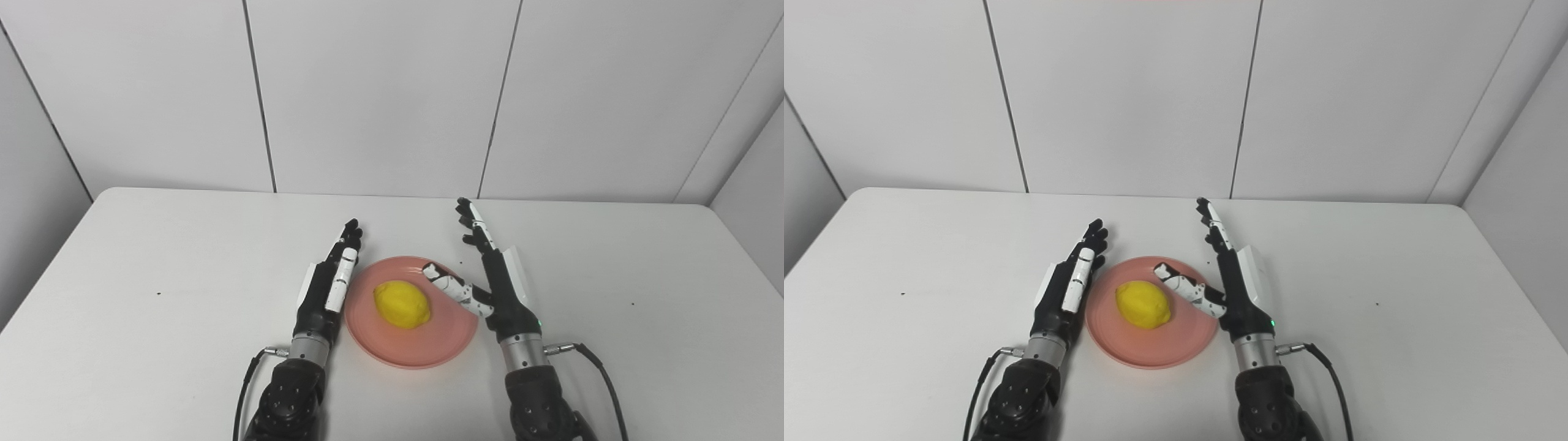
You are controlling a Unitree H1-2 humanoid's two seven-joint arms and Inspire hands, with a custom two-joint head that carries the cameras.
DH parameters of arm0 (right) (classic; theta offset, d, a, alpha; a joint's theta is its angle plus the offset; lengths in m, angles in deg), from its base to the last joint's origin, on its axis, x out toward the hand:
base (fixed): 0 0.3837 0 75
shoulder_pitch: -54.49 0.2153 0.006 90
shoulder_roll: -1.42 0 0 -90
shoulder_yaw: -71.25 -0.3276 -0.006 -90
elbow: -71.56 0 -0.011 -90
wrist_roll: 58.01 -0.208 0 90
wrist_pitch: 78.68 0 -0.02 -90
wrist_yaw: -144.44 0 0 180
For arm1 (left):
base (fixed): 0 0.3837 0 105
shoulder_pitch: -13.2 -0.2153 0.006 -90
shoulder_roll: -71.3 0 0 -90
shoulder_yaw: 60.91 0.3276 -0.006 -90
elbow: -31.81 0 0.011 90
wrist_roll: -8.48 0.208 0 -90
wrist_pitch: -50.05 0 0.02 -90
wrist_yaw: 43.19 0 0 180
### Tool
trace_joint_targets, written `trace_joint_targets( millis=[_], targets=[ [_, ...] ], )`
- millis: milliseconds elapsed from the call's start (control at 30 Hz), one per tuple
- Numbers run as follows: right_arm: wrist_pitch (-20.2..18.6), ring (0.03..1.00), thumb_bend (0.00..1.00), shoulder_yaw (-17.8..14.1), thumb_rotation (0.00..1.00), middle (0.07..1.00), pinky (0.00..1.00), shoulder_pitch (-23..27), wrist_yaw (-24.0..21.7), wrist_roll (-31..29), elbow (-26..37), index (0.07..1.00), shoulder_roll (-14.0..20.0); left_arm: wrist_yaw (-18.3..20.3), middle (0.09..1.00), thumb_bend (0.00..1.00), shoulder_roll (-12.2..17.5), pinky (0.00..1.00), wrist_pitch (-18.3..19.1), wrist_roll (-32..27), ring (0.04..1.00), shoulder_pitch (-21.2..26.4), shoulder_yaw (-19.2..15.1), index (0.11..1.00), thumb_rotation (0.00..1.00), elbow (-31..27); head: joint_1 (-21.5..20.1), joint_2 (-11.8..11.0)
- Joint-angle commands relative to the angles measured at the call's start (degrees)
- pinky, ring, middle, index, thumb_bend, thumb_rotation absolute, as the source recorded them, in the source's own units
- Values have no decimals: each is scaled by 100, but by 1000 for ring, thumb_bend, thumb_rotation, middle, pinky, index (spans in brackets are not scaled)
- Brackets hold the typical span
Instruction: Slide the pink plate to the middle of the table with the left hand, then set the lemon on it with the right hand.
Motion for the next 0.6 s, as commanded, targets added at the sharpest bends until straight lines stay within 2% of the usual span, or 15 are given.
trace_joint_targets(
  millis=[0, 333, 567],
  targets=[
    [193, 916, 703, -107, 957, 915, 862, 122, -44, -187, 87, 940, -56, 76, 975, 555, 22, 991, -234, -82, 981, -24, -20, 967, 1000, 22, 7, 1],
    [226, 953, 604, -378, 1000, 941, 929, 101, -291, -761, -154, 960, -82, 78, 977, 532, 91, 990, -448, -162, 986, -142, -138, 956, 1000, -72, -51, -41],
    [372, 952, 601, -417, 1000, 937, 934, 127, -344, -896, -389, 960, -118, 67, 981, 551, 125, 999, -498, -218, 992, -140, -213, 964, 1000, 7, -95, -41]
  ],
)
